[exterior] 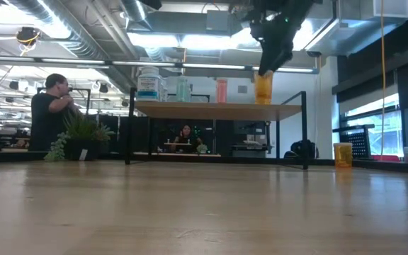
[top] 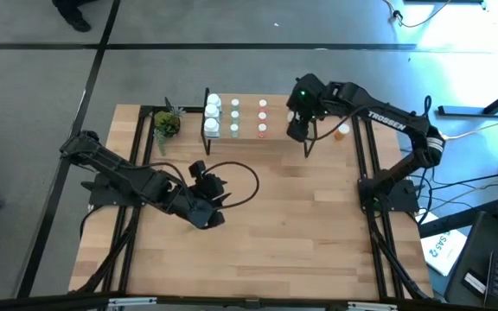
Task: Pick and place medicine bottles onto shelf by color
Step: Put the bottom orange pill bottle on the shelf aligned with the other orange pill bottle, then put the orange pill bottle on the shelf aligned with the other orange pill bottles
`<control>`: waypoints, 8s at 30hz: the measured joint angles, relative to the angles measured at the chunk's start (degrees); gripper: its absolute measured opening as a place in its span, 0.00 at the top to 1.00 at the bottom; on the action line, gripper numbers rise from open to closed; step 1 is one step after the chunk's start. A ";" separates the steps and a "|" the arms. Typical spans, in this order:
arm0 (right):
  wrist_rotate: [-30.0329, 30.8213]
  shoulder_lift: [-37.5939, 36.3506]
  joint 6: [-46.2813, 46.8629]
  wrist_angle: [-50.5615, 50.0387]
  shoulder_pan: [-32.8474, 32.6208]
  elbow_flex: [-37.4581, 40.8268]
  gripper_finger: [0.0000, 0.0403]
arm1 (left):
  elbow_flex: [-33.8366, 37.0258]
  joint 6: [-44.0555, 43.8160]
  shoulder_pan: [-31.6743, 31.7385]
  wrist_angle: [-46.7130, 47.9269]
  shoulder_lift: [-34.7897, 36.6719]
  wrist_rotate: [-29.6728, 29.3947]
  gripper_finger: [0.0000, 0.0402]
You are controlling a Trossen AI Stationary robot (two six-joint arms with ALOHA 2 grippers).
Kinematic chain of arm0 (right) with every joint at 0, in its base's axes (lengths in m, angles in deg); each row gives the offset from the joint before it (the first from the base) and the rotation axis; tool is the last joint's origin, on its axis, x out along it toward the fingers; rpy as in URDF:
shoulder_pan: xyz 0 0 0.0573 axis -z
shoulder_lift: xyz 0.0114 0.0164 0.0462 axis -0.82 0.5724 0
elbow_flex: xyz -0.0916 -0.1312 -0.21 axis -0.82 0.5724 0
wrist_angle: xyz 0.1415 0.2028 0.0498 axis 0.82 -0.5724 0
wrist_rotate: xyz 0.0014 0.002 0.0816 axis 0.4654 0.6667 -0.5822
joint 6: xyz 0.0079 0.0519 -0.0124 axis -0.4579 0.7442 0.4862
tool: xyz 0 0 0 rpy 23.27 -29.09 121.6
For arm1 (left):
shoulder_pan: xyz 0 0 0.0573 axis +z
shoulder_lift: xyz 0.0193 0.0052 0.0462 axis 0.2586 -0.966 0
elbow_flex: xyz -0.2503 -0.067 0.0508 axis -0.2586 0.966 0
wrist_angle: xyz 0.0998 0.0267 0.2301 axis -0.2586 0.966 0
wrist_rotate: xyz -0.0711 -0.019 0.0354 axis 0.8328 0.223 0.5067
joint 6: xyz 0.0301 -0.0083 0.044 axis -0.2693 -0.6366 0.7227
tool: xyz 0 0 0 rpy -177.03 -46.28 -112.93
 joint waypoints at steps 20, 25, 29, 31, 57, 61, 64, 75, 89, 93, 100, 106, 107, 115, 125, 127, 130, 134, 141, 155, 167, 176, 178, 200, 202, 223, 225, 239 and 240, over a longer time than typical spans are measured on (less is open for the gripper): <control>0.70 -1.21 6.32 3.15 2.54 5.41 0.43 | 0.00 -0.16 0.00 0.76 0.00 0.00 0.62; 0.70 -1.08 7.75 3.19 2.54 5.41 0.43 | 0.00 -0.17 0.00 0.74 0.00 0.00 0.62; 0.70 -1.07 7.57 3.44 2.54 5.41 0.43 | 0.00 -0.17 -0.02 0.74 0.00 0.00 0.62; 0.71 -1.07 7.55 3.46 2.54 5.41 0.42 | 0.00 -0.17 -0.02 0.74 0.00 0.00 0.62; 0.75 -1.03 5.36 4.78 2.54 5.41 0.31 | 0.00 -0.15 -0.02 0.73 0.00 0.00 0.62; 0.77 -1.05 4.48 5.29 2.54 4.37 0.30 | 0.00 -0.15 -0.02 0.74 0.00 0.00 0.62; 0.77 -1.10 4.36 5.36 2.54 3.15 0.30 | 0.00 -0.15 -0.02 0.74 0.00 0.00 0.62; -1.32 -1.41 2.09 2.96 0.61 0.00 0.30 | 0.00 -0.17 -0.02 0.72 0.00 0.00 0.62; -4.40 -1.64 -6.28 -8.08 -7.97 0.38 0.30 | 0.00 -0.17 -0.02 0.73 0.02 0.00 0.62; -6.17 -0.47 -7.58 -8.22 -7.95 0.38 0.30 | 0.00 -0.17 0.00 0.73 0.02 0.00 0.62; -6.33 3.29 -7.73 -8.50 -7.79 0.43 0.30 | 0.00 -0.18 -0.01 0.73 0.02 0.00 0.62; -0.84 5.60 -6.16 -8.78 -6.99 0.47 0.30 | 0.00 -0.20 0.00 0.72 0.02 0.00 0.62; 0.66 5.76 -6.03 -8.78 -6.70 0.47 0.30 | 0.00 -0.20 0.00 0.74 0.02 0.00 0.62; 2.17 5.81 -6.03 -8.36 -4.54 0.47 0.30 | 0.00 -0.22 0.00 0.72 0.02 0.00 0.62; 2.20 5.81 -6.08 -7.54 -2.86 0.47 0.30 | 0.00 -0.22 -0.01 0.73 0.02 0.00 0.62; 2.18 5.81 -6.11 -7.82 -2.88 0.47 0.30 | 0.00 -0.22 -0.01 0.73 0.02 0.00 0.62; 2.15 5.56 -6.09 -8.58 -2.93 0.47 0.30 | 0.00 -0.22 -0.01 0.74 0.02 0.01 0.62; 1.99 3.42 -4.38 -9.09 -3.10 0.47 0.30 | 0.00 -0.22 -0.02 0.72 0.02 0.00 0.62; 1.93 -2.10 1.84 -13.06 -4.03 0.47 0.30 | 0.00 -1.42 -0.02 0.73 0.02 1.45 0.62; 18.82 -11.58 23.59 -25.68 -7.38 1.02 0.30 | 0.00 -1.84 -0.02 0.72 0.02 1.49 0.62; 24.28 -23.13 33.10 -18.77 -5.59 19.21 0.30 | 0.00 -1.84 0.04 0.72 0.02 1.46 0.62; 25.20 -23.39 34.64 -6.19 -0.14 32.20 0.30 | 0.00 -3.18 0.11 0.68 0.02 1.44 0.62; 25.16 -23.37 34.59 -4.71 1.27 34.05 0.30 | 0.00 -3.19 0.13 0.70 0.02 1.44 0.62; 25.34 -23.37 35.78 14.26 13.67 48.20 0.30 | 0.00 -3.23 0.13 0.65 0.02 1.29 0.62; 24.86 -23.37 35.73 16.03 14.28 49.37 0.30 | 0.00 -3.21 0.11 0.65 0.02 1.29 0.62; 24.51 -23.35 36.07 28.74 17.27 56.71 0.30 | 0.00 -3.13 0.11 0.70 0.02 1.29 0.62; 25.15 -23.35 36.27 28.88 17.27 56.71 0.30 | 0.00 -3.13 0.11 0.70 0.02 1.29 0.62; 26.28 -19.55 38.02 29.99 17.27 56.71 0.30 | 0.00 -3.09 0.11 0.72 0.02 1.29 0.62; 26.32 -18.94 37.56 30.89 17.27 56.71 0.30 | 0.00 -3.10 0.11 0.72 0.00 1.29 0.62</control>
